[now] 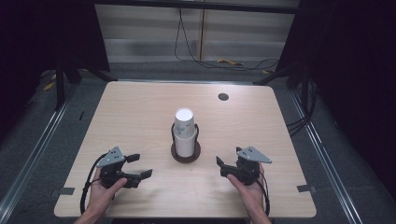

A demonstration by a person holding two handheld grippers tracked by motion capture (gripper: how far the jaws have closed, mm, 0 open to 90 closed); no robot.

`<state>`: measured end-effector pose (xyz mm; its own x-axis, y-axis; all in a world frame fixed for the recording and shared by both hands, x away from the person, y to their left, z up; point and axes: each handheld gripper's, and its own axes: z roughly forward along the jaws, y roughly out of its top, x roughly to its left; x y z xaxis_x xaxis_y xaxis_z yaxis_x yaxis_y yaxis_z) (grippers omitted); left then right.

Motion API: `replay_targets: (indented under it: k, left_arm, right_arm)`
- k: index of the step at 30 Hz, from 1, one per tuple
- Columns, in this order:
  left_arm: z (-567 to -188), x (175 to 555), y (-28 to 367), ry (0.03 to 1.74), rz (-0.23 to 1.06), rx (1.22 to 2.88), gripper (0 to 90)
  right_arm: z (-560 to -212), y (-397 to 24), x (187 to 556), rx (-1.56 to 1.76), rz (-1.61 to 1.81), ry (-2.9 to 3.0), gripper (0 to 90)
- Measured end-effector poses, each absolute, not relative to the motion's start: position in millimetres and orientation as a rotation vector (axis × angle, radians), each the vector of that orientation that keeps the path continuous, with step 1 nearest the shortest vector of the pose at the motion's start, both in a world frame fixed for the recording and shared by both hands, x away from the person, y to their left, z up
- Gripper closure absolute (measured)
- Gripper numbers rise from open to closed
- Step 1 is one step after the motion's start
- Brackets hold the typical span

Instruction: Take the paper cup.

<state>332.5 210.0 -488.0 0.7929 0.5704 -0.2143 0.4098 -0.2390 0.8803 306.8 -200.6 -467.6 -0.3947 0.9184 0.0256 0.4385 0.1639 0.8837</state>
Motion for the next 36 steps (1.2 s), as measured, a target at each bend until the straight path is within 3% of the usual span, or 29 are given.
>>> replay_targets:
  k: [17,36]
  left_arm:
    - [-491.8,333.6,206.4,0.743,0.165,1.890,15.9]
    - [-491.5,330.3,205.5,0.718,0.168,1.893,16.0]
  right_arm:
    - [-462.1,-178.3,299.6,1.159,1.278,2.059,21.1]
    - [-439.7,-169.8,307.9,1.141,1.374,2.082,18.3]
